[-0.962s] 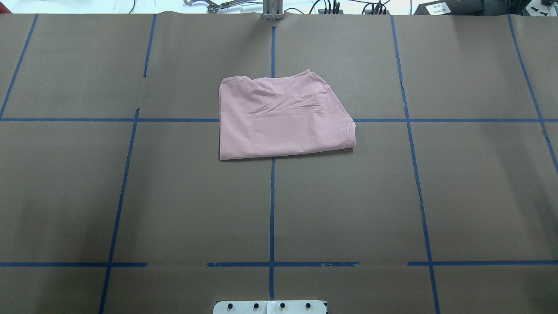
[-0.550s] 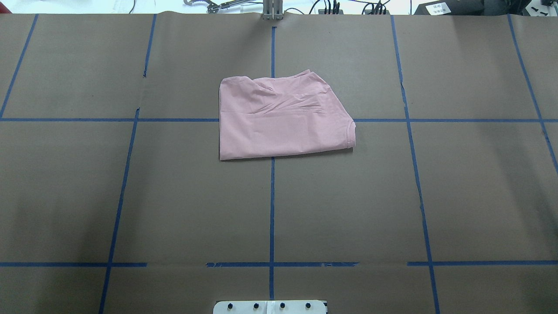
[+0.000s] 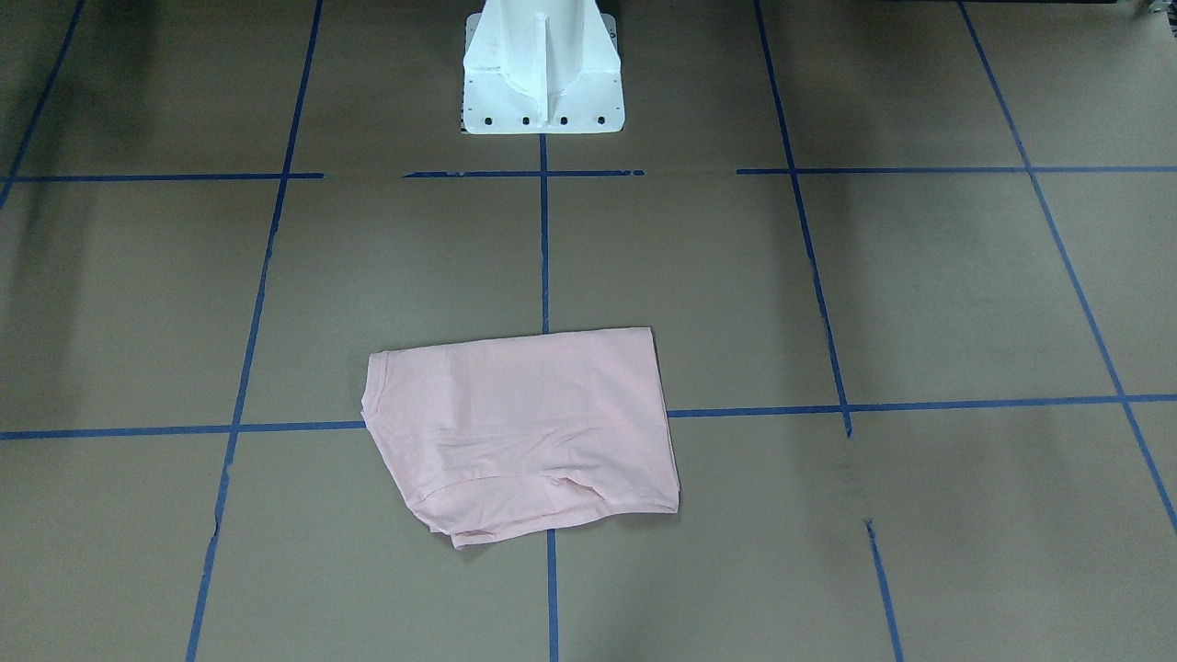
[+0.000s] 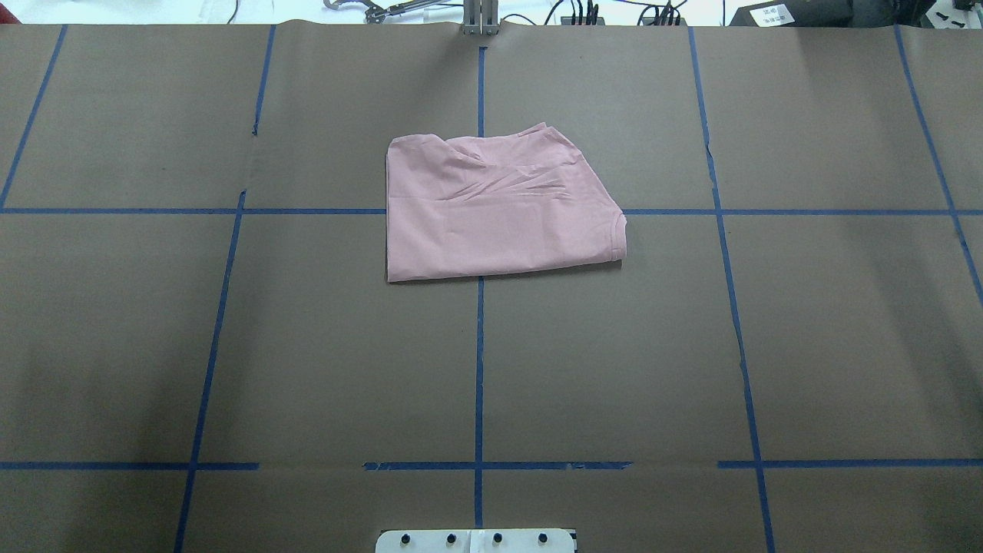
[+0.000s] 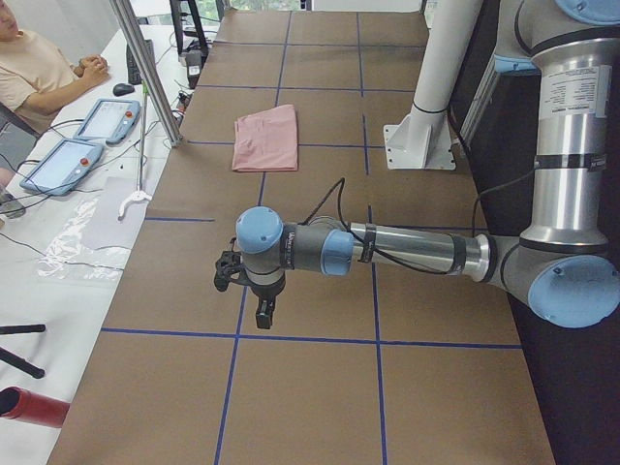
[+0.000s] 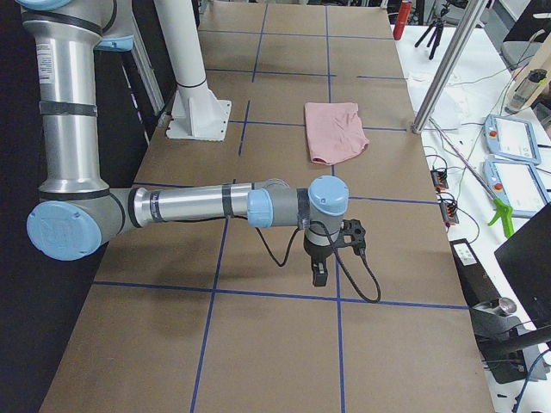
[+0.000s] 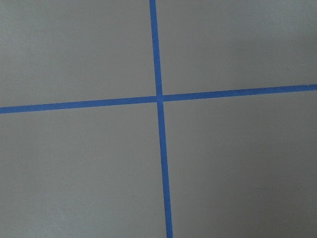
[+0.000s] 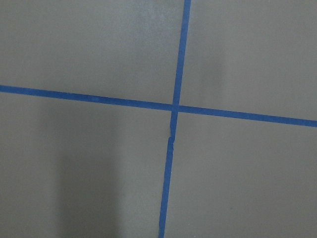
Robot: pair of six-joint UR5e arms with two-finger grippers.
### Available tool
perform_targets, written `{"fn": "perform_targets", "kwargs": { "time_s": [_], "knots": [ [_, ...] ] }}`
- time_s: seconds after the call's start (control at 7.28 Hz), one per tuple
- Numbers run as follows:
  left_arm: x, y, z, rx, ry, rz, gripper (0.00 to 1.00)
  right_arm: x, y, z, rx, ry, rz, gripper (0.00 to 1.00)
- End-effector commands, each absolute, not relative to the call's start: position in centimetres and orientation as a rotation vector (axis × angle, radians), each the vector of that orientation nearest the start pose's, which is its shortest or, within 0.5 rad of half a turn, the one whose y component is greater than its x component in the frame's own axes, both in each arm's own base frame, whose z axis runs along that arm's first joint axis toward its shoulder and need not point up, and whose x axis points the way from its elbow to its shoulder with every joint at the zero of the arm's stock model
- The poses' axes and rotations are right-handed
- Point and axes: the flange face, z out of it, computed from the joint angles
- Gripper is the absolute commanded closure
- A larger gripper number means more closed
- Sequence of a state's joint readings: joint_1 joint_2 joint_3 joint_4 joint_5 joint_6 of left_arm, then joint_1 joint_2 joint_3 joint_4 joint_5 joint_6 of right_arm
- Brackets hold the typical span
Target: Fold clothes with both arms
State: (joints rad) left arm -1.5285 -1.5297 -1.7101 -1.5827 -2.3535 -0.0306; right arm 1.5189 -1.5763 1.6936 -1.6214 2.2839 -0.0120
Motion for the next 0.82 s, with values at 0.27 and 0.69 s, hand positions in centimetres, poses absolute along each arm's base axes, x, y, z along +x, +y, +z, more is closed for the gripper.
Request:
{"fn": "perform_targets", "kwargs": {
  "time_s": [0.27, 0.69],
  "knots": [
    [-4.5, -48.4, 60.6, 0.083, 0.785, 0.052, 0.0, 4.1, -49.4, 61.3, 0.041, -0.717, -0.085, 0.0],
    [-4.6, -48.6, 59.7, 0.098, 0.786, 0.055, 0.0, 4.1, -49.1, 61.7, 0.034, -0.717, -0.082, 0.0]
  ]
}}
